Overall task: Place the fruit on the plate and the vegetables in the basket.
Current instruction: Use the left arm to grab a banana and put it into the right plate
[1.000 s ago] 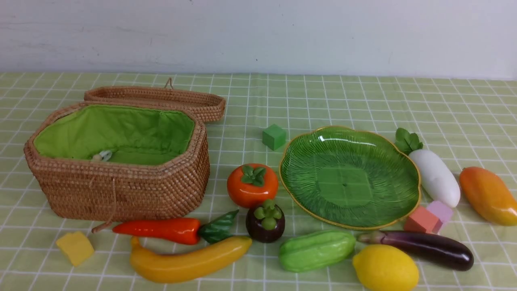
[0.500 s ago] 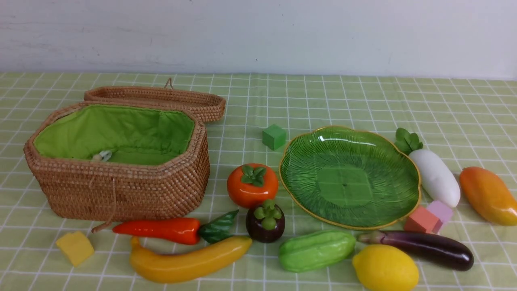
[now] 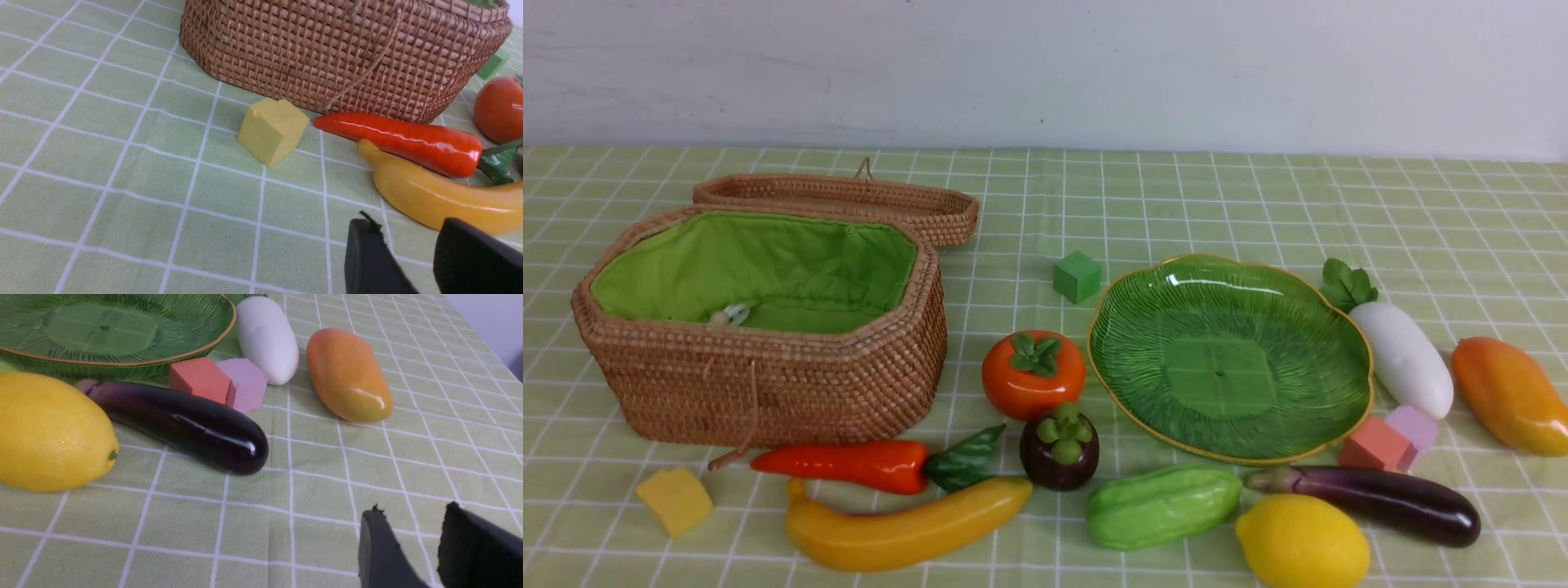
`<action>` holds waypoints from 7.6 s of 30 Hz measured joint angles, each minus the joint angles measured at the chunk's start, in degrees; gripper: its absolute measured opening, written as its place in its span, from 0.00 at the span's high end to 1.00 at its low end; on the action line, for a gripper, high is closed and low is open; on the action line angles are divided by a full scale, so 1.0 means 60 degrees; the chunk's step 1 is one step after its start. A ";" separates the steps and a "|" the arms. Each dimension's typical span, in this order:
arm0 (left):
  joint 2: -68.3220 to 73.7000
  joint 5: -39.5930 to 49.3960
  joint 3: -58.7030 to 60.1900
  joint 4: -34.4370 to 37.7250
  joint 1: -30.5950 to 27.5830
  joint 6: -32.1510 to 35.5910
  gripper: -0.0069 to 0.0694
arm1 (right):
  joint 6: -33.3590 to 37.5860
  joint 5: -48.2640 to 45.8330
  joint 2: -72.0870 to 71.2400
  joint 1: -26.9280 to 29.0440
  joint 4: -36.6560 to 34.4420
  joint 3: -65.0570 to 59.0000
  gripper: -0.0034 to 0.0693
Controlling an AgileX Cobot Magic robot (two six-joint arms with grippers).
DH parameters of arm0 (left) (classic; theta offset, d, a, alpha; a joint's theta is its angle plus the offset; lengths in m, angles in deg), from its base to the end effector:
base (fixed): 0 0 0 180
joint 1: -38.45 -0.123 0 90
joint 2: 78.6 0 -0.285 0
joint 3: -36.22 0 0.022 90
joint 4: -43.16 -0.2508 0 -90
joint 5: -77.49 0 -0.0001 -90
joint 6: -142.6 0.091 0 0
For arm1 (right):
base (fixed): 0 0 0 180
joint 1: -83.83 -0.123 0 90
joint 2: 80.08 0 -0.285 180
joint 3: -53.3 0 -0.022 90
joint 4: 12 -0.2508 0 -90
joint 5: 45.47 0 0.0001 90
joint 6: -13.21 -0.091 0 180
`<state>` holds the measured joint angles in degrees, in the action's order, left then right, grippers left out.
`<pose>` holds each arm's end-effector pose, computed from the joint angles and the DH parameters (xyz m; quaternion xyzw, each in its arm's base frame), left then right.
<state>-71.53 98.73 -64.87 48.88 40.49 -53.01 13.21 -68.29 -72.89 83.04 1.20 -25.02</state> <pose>0.0525 -0.0052 0.1707 -0.1215 0.7952 -0.1325 0.5791 0.0519 -0.0074 0.1725 -0.0653 0.8049 -0.0942 0.5822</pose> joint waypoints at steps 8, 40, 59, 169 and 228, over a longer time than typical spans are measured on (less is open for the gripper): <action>0.0000 -0.1066 0.0000 0.1957 0.0000 -0.1069 0.60 | -0.0054 0.0000 0.0000 0.0000 0.0000 0.0000 0.63; 0.2454 0.1962 -0.5297 0.3515 0.0645 0.2045 0.93 | -0.3172 0.3097 0.0000 0.0000 0.0579 -0.0077 0.62; 0.4336 0.2258 -0.6005 0.4927 0.1205 0.4344 0.93 | -0.9296 0.3356 0.0831 -0.0679 0.1298 0.1531 0.88; 1.6053 0.2455 -0.9442 -0.0871 0.4960 0.9572 0.29 | -0.2768 -0.8315 0.6944 -0.9991 -0.1334 1.2365 0.89; 1.6120 0.2408 -0.9442 -0.1004 0.4960 0.9032 0.29 | -0.2994 -0.7613 0.6944 -0.9991 -0.0293 1.2365 0.85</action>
<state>25.20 113.17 -121.52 42.86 70.25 1.18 -4.75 -113.97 -31.23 23.10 -0.55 49.17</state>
